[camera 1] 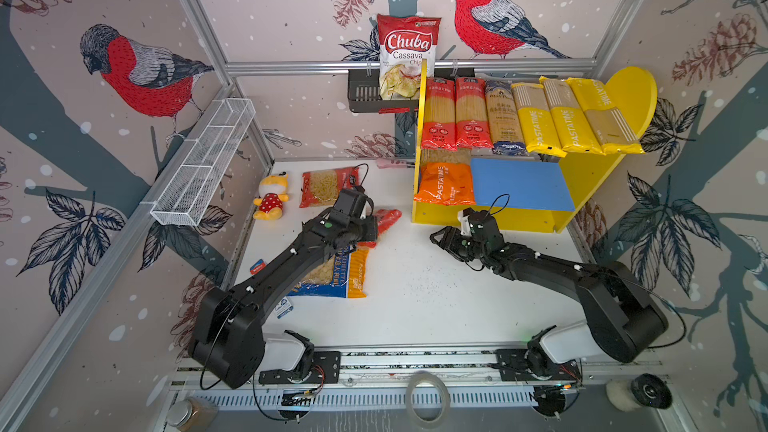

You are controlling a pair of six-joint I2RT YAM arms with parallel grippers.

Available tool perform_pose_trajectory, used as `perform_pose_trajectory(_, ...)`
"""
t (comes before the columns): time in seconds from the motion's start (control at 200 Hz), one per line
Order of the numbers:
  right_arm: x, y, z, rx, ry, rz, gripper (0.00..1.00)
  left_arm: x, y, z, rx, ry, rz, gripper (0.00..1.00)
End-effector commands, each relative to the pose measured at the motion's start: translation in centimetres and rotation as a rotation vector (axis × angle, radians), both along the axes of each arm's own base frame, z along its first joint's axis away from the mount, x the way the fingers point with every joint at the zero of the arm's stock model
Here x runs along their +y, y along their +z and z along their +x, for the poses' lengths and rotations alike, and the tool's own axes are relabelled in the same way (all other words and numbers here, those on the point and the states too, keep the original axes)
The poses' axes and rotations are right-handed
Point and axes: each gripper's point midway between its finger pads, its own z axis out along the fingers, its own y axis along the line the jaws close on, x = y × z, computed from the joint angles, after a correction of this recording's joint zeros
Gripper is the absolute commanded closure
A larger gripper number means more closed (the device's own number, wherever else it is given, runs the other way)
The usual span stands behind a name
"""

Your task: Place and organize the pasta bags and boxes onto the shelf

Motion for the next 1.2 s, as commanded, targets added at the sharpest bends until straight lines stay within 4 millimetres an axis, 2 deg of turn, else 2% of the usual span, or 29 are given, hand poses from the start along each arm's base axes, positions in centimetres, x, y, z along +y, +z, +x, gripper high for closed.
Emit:
perform_pose_trajectory(0.0,0.2,0.0,0.3,-0.020,-0.001,-0.015,0.37,-5.0,1.7,-1.9,0.016,-0.087,-0.224,0.97)
perform_pose_trajectory(0.14,-0.3,-0.3,-0.2,-0.007,-0.018,-0.022,0.37,-8.8,1.7,-3.0,0.005,-0.172,-0.274,0.92)
perform_pose_trajectory(0.225,-1.1,-0.2,-0.6,-0.006,-0.038,-0.036,0.37,-10.5,2.6,-3.6,-0.014,-0.240,-0.308,0.80)
perform_pose_trajectory(0.295,-1.9,-0.3,-1.1,-0.003,-0.055,-0.054,0.36,-10.6,3.7,-3.6,-0.045,-0.270,-0.314,0.73)
perform_pose_trajectory(0.395,-3.0,-0.6,-2.2,0.012,-0.069,-0.076,0.34,-9.2,4.2,-2.8,-0.101,-0.263,-0.260,0.66)
perform_pose_trajectory(0.455,-3.4,-0.9,-3.2,0.026,-0.068,-0.082,0.33,-7.5,3.9,-1.9,-0.103,-0.229,-0.238,0.63)
perform_pose_trajectory(0.52,-3.2,-1.4,-4.5,0.050,-0.057,-0.102,0.30,-5.3,2.9,-0.8,-0.098,-0.171,-0.208,0.61)
perform_pose_trajectory(0.56,-3.0,-0.9,-5.2,0.042,-0.055,-0.103,0.28,-3.8,2.0,0.0,-0.100,-0.131,-0.181,0.59)
perform_pose_trajectory(0.655,-1.9,-1.4,-7.1,0.074,-0.033,-0.114,0.25,-0.8,-0.1,1.5,-0.120,-0.034,-0.118,0.53)
perform_pose_trajectory(0.75,-0.2,-1.6,-8.6,0.080,0.004,-0.109,0.23,1.0,-1.7,3.0,-0.159,0.037,-0.057,0.44)
perform_pose_trajectory(0.82,1.1,-1.6,-9.3,0.080,0.033,-0.103,0.23,2.6,-3.5,4.2,-0.130,0.113,-0.011,0.39)
perform_pose_trajectory(0.86,1.7,-2.5,-9.7,0.100,0.059,-0.117,0.24,3.5,-4.5,4.8,-0.090,0.160,0.003,0.39)
perform_pose_trajectory(0.951,3.5,-2.8,-10.5,0.108,0.121,-0.105,0.25,3.8,-5.9,5.5,-0.037,0.153,0.053,0.38)
perform_pose_trajectory(1.046,4.8,-3.2,-11.1,0.118,0.165,-0.090,0.28,2.8,-7.7,5.4,0.011,0.112,0.031,0.38)
perform_pose_trajectory(1.196,4.9,-3.8,-9.5,0.100,0.157,-0.086,0.38,1.2,-9.8,3.7,0.093,0.049,-0.048,0.41)
